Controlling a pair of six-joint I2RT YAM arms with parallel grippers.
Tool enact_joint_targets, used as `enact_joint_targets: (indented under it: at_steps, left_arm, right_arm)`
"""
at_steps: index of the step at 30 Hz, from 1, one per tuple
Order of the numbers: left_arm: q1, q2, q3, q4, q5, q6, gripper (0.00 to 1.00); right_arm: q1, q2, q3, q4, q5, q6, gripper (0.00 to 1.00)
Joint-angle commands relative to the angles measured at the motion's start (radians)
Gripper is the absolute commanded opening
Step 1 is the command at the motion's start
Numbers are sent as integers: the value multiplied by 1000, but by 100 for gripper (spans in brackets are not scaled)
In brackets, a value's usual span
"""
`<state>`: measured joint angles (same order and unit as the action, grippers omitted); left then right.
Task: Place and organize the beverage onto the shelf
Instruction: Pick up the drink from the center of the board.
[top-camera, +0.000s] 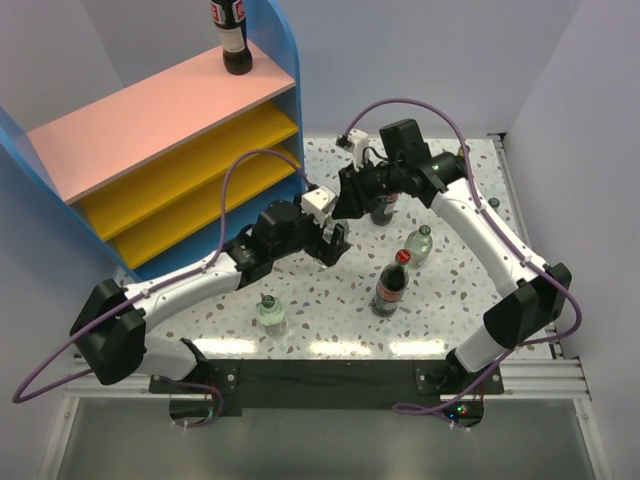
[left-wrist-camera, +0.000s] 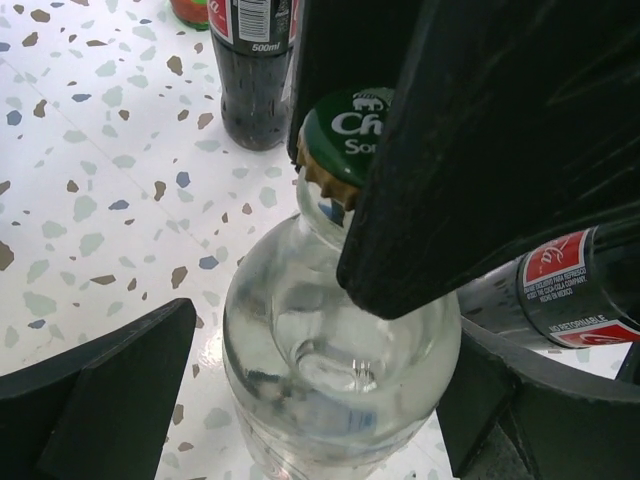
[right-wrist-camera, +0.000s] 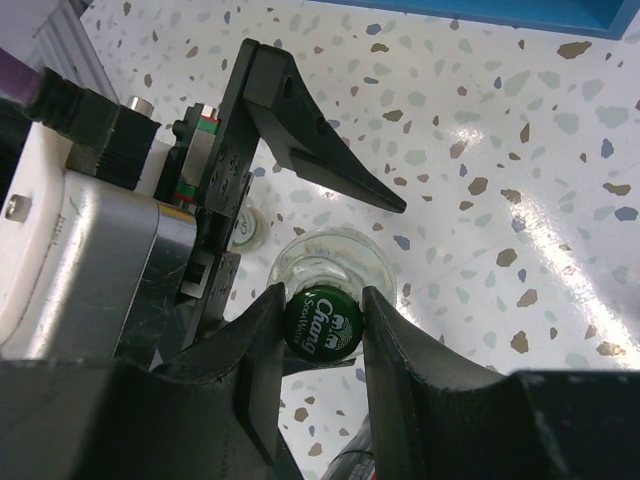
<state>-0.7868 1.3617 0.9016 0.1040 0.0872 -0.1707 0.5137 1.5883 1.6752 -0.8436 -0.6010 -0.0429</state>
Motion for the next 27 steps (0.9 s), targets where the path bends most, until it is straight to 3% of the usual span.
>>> enact_joint_targets:
  at_steps: [1,5,8,9,15,18,27]
  left_arm:
    - [-11,8,37,49,-26,27,97]
    - [-14,8,49,34,-37,31,86]
    - [-14,8,62,17,-33,33,60]
    - [-14,8,69,14,-29,33,43]
    - [-14,-24,76,0,-33,19,0]
    - [-14,-59,59,11,-46,11,0]
    - [-14,-134,25,22,-60,-7,0]
  right_arm:
    - [-6,-83,8,113,-112,69,0]
    - [-7,-83,0,115,-117,72,0]
    - [-7,-85,-2,115,-115,74,0]
    - [-7,-86,-3,115,-117,72,0]
    - [-7,-99,-5,118,-125,60,0]
    - [-7,-109,-6,117,-152,52,1]
    - [-7,-134,8,117,-226,49,52]
